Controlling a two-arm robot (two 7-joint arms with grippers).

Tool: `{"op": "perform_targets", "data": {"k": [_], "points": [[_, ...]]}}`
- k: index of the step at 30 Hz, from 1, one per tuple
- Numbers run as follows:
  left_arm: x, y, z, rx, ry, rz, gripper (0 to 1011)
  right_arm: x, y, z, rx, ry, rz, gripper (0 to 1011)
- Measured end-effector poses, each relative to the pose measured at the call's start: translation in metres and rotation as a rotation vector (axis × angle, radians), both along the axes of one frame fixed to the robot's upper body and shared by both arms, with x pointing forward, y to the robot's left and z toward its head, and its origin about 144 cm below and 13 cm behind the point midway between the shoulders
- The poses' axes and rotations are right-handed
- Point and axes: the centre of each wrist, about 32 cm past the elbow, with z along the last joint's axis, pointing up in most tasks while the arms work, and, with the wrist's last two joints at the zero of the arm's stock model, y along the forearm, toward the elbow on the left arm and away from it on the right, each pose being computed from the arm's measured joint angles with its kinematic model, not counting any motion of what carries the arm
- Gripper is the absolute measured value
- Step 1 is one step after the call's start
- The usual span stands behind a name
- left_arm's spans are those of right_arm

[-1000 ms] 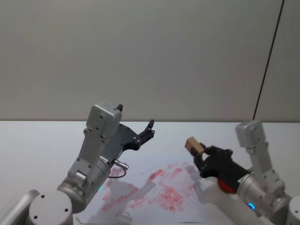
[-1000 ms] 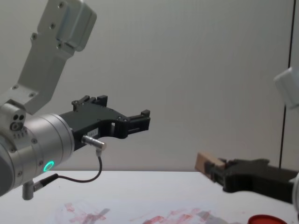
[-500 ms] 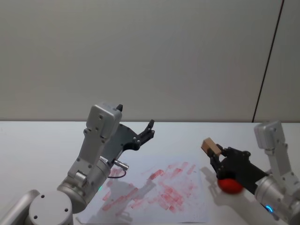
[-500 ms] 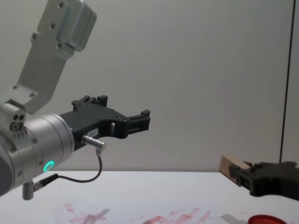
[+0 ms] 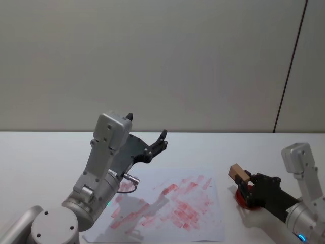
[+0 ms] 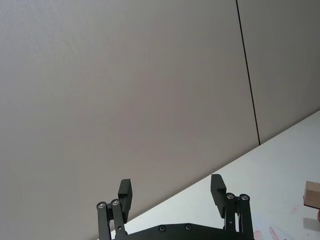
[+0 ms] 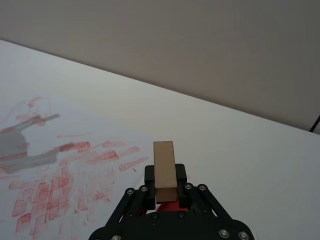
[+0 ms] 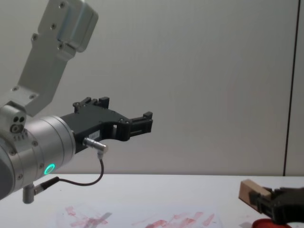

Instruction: Use the one hand to pick up the stamp and affix it onto the A4 paper.

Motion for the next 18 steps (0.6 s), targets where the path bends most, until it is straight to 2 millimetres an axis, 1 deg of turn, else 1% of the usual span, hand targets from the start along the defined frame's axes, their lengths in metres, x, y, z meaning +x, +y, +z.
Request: {"op": "perform_targets", "data": {"k": [18], "points": [[0.0, 0.0, 0.0, 0.0, 0.0, 0.0, 1002, -0.001, -0.009, -0.016, -0.04, 0.059, -0.013, 216]]}}
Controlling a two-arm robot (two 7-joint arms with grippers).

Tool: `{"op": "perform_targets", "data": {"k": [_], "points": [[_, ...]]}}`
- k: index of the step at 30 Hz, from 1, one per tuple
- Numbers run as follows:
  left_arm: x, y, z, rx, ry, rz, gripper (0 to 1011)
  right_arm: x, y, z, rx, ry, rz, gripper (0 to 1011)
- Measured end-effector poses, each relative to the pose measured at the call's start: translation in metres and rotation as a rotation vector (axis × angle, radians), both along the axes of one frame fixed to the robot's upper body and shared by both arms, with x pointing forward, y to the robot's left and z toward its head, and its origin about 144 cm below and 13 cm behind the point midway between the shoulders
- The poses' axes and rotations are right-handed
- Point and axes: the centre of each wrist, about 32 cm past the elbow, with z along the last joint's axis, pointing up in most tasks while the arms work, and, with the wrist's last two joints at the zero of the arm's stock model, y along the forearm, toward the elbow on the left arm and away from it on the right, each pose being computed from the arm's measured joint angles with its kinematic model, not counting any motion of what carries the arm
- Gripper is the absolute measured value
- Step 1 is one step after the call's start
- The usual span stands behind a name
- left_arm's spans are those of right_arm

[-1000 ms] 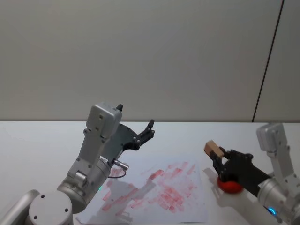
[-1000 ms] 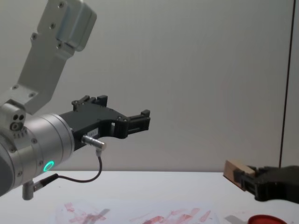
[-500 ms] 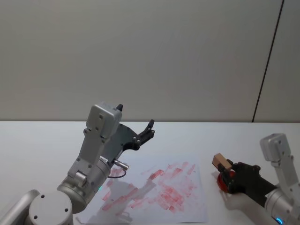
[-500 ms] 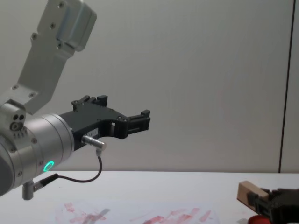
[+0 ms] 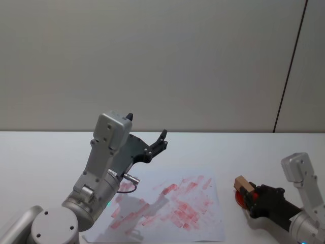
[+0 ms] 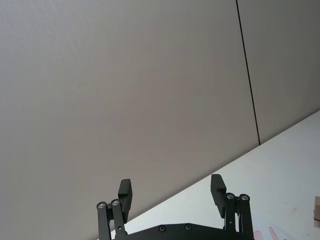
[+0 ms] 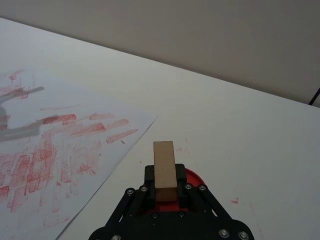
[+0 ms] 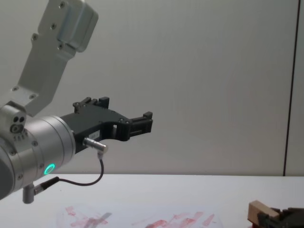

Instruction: Use the one hand to pick up the stamp and affix it onto the A4 paper.

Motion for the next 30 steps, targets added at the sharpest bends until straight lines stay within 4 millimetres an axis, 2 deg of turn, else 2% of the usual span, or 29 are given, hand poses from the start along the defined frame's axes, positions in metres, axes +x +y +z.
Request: {"op": "perform_targets", "data": {"k": [8, 21, 22, 30], "points": [[0.0, 0.0, 0.0, 0.0, 0.0, 0.0, 1002, 0.0, -0.001, -0.004, -0.008, 0.015, -0.001, 241], [0.0, 0.0, 0.0, 0.0, 0.0, 0.0, 1002, -0.001, -0.001, -0.001, 0.0, -0.004, 0.001, 644], [0.0, 0.0, 0.0, 0.0, 0.0, 0.0, 1002, -0.001, 0.0, 0.001, 0.005, -0.014, 0.001, 706], [0.0, 0.0, 0.0, 0.0, 0.0, 0.0, 1003, -0.004, 0.004, 0.016, 0.041, -0.09, 0.003, 906]]}}
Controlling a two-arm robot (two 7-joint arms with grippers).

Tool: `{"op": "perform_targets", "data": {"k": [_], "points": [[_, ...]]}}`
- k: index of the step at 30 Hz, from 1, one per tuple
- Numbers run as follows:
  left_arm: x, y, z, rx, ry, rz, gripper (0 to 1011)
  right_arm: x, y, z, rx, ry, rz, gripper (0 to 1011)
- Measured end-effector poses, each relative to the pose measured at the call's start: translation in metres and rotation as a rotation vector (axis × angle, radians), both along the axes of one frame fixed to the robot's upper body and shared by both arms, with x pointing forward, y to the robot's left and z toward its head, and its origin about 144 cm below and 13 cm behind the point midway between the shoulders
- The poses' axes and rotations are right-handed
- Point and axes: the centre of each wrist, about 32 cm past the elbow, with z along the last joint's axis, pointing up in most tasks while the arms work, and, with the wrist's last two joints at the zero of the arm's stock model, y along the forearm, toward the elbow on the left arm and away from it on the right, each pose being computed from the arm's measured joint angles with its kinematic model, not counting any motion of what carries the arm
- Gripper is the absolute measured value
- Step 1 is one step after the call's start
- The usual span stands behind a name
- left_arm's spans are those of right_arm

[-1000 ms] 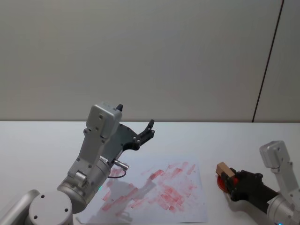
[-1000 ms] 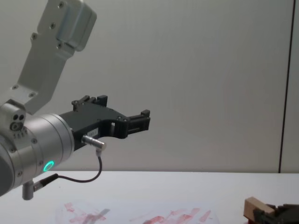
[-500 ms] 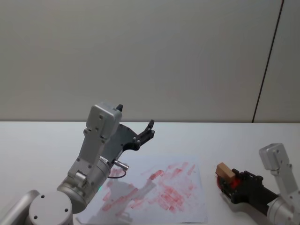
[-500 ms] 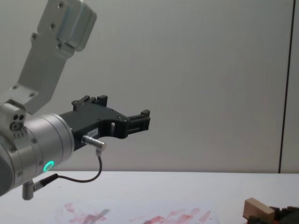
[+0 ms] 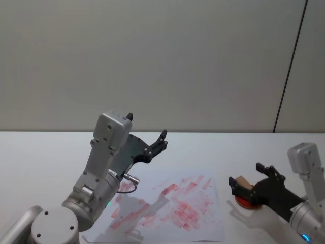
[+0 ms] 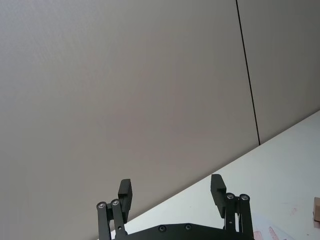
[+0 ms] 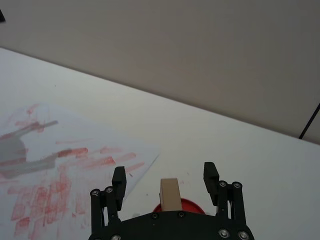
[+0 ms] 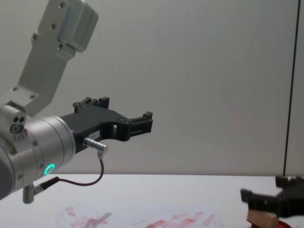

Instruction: Use the one hand to pick up the stamp and affix it onto the A4 paper.

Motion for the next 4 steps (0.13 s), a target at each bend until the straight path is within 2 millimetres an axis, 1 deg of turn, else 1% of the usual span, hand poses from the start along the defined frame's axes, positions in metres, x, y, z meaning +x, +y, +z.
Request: {"op": "perform_targets", "data": {"k": [1, 3, 4], "points": [[0.0, 0.0, 0.0, 0.0, 0.0, 0.0, 1002, -0.0008, 0.0013, 0.0035, 0.009, -0.017, 0.0, 952], [0.0, 0.0, 0.0, 0.0, 0.0, 0.0, 1002, -0.0023, 0.0036, 0.0092, 0.022, -0.041, 0.001, 1001], [0.0, 0.0, 0.0, 0.0, 0.0, 0.0, 1002, -0.0027, 0.0042, 0.0106, 0.026, -0.047, 0.001, 1001]]}}
